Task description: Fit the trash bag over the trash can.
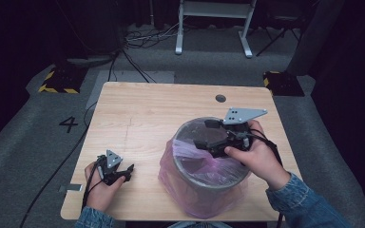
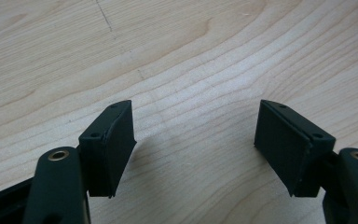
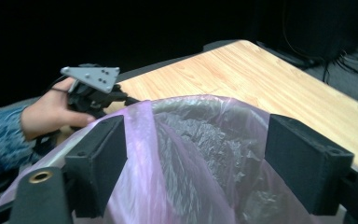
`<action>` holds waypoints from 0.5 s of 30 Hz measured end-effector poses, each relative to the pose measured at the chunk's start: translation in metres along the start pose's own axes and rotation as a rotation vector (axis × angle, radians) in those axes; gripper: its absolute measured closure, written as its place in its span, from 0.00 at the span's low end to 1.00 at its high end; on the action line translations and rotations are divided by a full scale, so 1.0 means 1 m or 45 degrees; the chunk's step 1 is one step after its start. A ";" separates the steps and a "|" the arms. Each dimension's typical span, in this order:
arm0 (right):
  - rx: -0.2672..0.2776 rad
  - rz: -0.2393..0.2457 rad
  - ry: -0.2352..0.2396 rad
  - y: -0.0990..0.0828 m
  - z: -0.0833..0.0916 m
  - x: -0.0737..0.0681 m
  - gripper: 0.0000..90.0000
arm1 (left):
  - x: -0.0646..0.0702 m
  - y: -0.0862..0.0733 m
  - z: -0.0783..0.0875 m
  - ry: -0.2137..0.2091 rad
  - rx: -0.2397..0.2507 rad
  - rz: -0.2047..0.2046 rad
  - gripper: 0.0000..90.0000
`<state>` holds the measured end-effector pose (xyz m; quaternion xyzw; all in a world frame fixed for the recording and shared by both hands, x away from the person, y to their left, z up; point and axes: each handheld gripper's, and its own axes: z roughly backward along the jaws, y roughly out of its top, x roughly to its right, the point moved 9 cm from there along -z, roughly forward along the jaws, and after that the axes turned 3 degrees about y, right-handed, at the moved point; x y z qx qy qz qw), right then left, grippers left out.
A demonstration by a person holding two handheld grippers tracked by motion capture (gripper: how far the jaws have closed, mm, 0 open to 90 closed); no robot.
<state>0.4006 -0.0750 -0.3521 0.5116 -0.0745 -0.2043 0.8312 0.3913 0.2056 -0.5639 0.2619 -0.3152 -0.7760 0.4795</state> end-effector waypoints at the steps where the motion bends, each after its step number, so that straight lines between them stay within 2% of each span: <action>1: -0.016 0.002 0.001 -0.003 -0.004 0.000 0.25 | 0.000 0.000 0.000 -0.001 0.000 0.000 0.32; 4: -0.088 0.017 -0.011 -0.016 -0.017 0.004 0.29 | 0.000 0.000 0.000 -0.004 0.002 -0.001 0.32; 7: -0.113 0.019 -0.018 -0.022 -0.023 0.006 0.30 | 0.000 0.000 0.000 -0.006 0.000 -0.002 0.32; 11: -0.197 0.045 -0.008 -0.038 -0.037 0.007 0.33 | 0.000 0.000 0.000 -0.008 0.002 -0.002 0.32; 12: -0.197 0.045 -0.008 -0.038 -0.037 0.007 0.33 | 0.000 0.000 0.000 -0.008 0.002 -0.002 0.32; 13: -0.244 0.061 0.008 -0.044 -0.041 0.007 0.34 | 0.000 0.000 0.000 -0.008 0.001 -0.002 0.32; 14: -0.244 0.061 0.008 -0.044 -0.041 0.007 0.34 | 0.000 0.000 0.000 -0.008 0.001 -0.002 0.32; 15: -0.276 0.078 0.014 -0.047 -0.043 0.007 0.34 | 0.000 0.000 0.000 -0.007 0.002 -0.002 0.32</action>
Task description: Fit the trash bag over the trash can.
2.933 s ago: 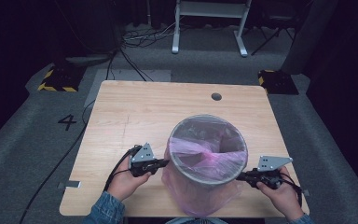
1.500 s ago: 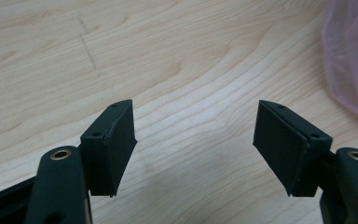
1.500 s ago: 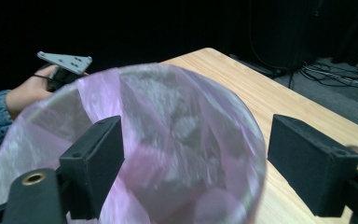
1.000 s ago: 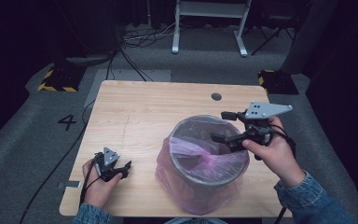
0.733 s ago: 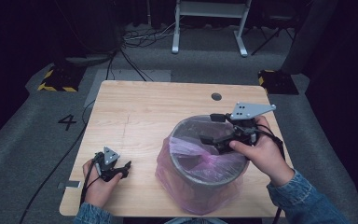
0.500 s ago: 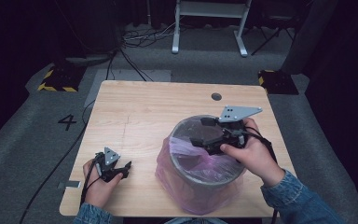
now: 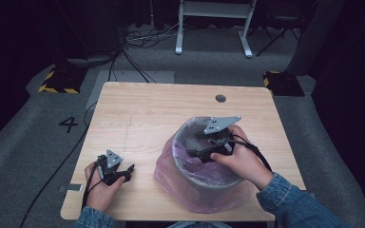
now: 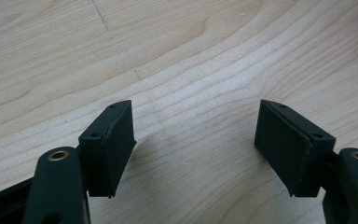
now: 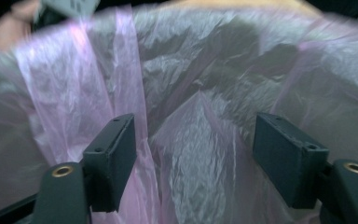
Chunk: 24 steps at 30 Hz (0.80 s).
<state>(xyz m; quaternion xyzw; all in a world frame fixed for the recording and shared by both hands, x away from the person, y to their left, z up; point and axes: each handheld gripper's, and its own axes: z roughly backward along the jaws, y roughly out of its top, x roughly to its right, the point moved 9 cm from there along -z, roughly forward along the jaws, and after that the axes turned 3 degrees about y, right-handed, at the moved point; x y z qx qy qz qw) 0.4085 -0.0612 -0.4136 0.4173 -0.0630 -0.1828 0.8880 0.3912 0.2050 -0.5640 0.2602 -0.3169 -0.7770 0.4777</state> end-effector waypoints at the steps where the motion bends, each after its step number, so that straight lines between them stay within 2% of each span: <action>1: -0.034 0.019 0.004 -0.003 -0.002 0.000 0.35 | 0.000 0.000 0.000 -0.001 -0.002 -0.001 0.32; 5: -0.105 0.048 -0.022 -0.007 -0.008 0.000 0.34 | 0.000 0.000 0.000 -0.001 -0.002 -0.001 0.32; 8: -0.133 0.014 -0.037 -0.008 -0.014 0.000 0.28 | 0.000 0.000 0.000 0.000 -0.001 0.000 0.32; 12: -0.252 -0.023 -0.041 -0.021 -0.024 0.004 0.19 | 0.000 0.000 0.000 -0.003 0.000 0.000 0.32; 15: -0.284 -0.032 -0.034 -0.024 -0.027 0.004 0.19 | 0.000 0.000 0.000 -0.006 -0.002 -0.002 0.32; 16: -0.319 -0.050 -0.041 -0.028 -0.030 0.005 0.18 | 0.000 0.000 0.000 -0.006 0.000 -0.001 0.32; 17: -0.319 -0.050 -0.041 -0.028 -0.030 0.005 0.18 | 0.000 0.000 0.000 -0.007 -0.001 -0.001 0.32; 20: -0.390 -0.047 -0.035 -0.035 -0.032 0.004 0.19 | 0.000 0.000 0.000 -0.007 -0.001 -0.001 0.32; 24: -0.411 -0.047 -0.032 -0.038 -0.034 0.005 0.21 | 0.001 0.000 0.000 -0.008 -0.002 -0.005 0.32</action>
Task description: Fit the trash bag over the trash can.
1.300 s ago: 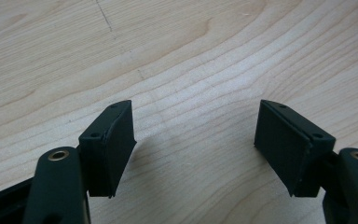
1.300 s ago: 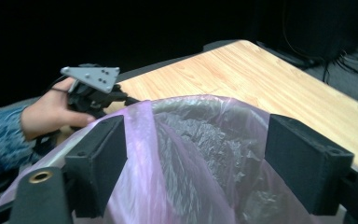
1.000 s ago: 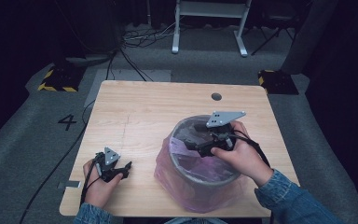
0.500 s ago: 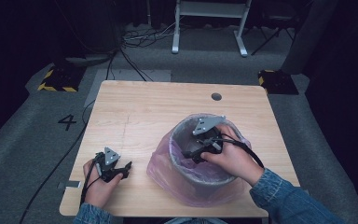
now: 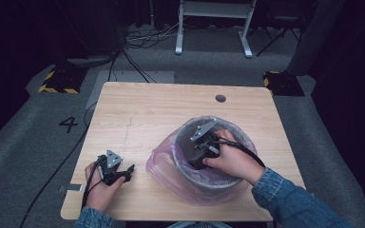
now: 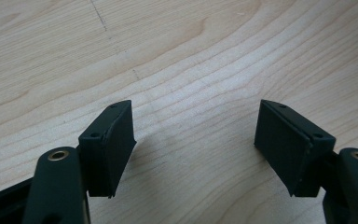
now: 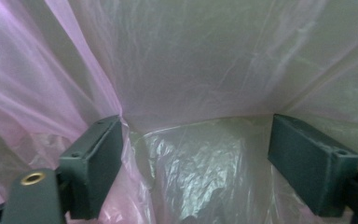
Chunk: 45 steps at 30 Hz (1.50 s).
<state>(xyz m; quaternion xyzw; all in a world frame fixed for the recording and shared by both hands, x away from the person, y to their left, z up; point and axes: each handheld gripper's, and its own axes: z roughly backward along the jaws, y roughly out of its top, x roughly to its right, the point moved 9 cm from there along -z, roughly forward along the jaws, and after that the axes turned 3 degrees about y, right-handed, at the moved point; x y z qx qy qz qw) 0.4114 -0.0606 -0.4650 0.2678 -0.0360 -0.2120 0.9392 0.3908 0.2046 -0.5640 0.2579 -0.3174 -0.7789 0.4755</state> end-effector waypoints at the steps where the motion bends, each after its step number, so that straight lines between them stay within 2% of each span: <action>1: -0.007 -0.003 0.007 -0.001 -0.001 -0.001 0.22 | 0.000 0.000 0.000 0.000 0.001 -0.001 0.32; 6: -0.051 -0.012 0.037 -0.004 -0.009 -0.003 0.22 | 0.000 0.000 0.000 -0.002 0.000 0.000 0.32; 14: -0.124 -0.005 0.047 -0.010 -0.021 -0.004 0.21 | 0.000 0.000 0.000 -0.011 -0.001 0.007 0.32; 17: -0.162 -0.030 0.051 -0.014 -0.024 -0.006 0.22 | 0.000 0.000 0.000 -0.010 0.000 0.005 0.32; 20: -0.164 -0.020 0.060 -0.013 -0.023 -0.006 0.25 | 0.001 0.000 0.000 -0.012 0.001 0.003 0.32; 22: -0.136 -0.019 0.070 -0.010 -0.019 -0.006 0.27 | 0.001 0.000 0.000 -0.013 0.000 0.004 0.32; 25: -0.043 -0.029 0.089 0.000 -0.007 -0.009 0.27 | 0.001 0.000 0.000 -0.014 0.000 0.005 0.32; 28: 0.038 -0.043 0.106 0.010 0.011 -0.010 0.28 | 0.001 0.000 0.000 -0.013 0.000 0.004 0.32; 29: 0.089 -0.046 0.110 0.016 0.022 -0.010 0.28 | 0.001 0.000 0.000 -0.013 0.000 0.005 0.32; 30: 0.089 -0.046 0.110 0.016 0.022 -0.010 0.28 | 0.001 0.000 0.000 -0.013 0.000 0.005 0.32; 32: 0.148 -0.049 0.106 0.024 0.038 -0.008 0.28 | 0.001 0.000 0.000 -0.014 -0.004 0.010 0.32; 34: 0.162 -0.051 0.106 0.026 0.042 -0.008 0.28 | 0.001 0.000 0.000 -0.015 -0.002 0.012 0.32; 35: 0.198 -0.050 0.108 0.031 0.050 -0.008 0.28 | 0.001 0.000 0.000 -0.015 -0.004 0.007 0.32; 41: 0.257 -0.021 0.091 0.040 0.069 -0.007 0.33 | 0.002 0.000 -0.001 -0.021 -0.004 0.015 0.32; 45: 0.250 0.027 0.046 0.042 0.086 -0.002 0.37 | 0.002 0.000 -0.001 -0.026 -0.005 0.021 0.32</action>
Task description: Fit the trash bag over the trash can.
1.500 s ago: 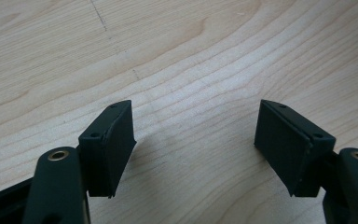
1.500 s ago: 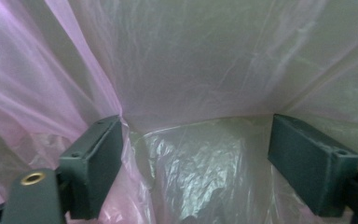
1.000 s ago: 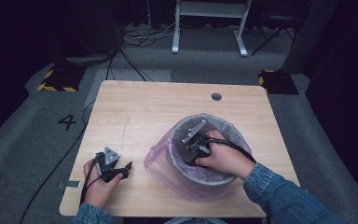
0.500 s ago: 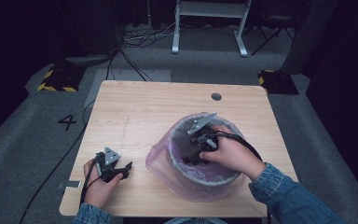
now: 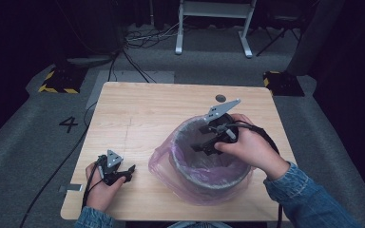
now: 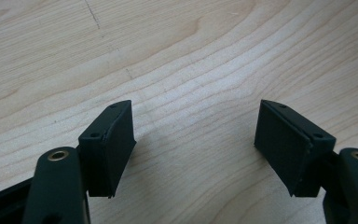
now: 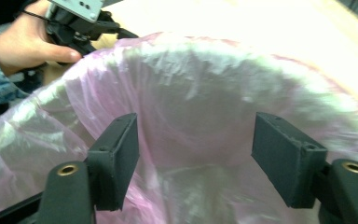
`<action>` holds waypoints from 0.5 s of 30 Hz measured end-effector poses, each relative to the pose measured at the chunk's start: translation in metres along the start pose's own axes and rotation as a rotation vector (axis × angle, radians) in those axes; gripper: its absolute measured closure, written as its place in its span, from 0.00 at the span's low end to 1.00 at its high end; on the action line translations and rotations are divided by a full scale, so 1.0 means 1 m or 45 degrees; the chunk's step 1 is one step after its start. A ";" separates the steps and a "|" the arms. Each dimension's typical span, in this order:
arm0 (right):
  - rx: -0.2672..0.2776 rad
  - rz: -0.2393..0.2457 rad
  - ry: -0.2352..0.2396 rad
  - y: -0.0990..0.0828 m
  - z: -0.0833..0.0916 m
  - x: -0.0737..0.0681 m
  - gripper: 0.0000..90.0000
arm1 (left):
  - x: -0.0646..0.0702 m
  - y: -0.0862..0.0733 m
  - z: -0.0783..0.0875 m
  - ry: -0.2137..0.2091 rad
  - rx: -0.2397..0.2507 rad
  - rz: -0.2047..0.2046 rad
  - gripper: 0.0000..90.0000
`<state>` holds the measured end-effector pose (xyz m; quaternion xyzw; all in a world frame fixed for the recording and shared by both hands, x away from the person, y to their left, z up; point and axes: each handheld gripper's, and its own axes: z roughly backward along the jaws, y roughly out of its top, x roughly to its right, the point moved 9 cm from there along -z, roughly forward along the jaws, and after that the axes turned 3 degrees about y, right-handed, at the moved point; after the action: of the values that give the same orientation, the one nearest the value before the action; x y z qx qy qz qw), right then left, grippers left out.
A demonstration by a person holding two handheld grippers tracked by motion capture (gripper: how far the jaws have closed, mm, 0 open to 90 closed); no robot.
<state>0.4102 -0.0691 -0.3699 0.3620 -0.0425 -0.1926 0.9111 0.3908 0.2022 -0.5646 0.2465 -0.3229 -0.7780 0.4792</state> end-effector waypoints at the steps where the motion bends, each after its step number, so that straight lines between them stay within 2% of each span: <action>1: -0.006 0.014 -0.017 0.000 0.004 0.002 0.38 | 0.000 0.000 0.000 0.000 0.000 0.000 0.32; 6: -0.072 0.067 -0.099 -0.008 0.020 0.017 0.43 | 0.000 0.000 0.000 -0.005 -0.004 0.005 0.32; 8: -0.130 0.074 -0.144 -0.018 0.025 0.027 0.44 | 0.000 0.000 0.000 -0.007 -0.003 0.005 0.31; 10: -0.146 0.071 -0.147 -0.022 0.025 0.029 0.44 | 0.000 0.000 0.000 -0.007 -0.002 0.007 0.31; 15: -0.254 0.026 -0.139 -0.044 0.021 0.037 0.46 | 0.001 0.000 -0.001 -0.012 -0.006 0.015 0.31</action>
<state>0.4258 -0.1262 -0.3866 0.2580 -0.0766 -0.2060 0.9408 0.3910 0.2015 -0.5649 0.2398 -0.3248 -0.7770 0.4830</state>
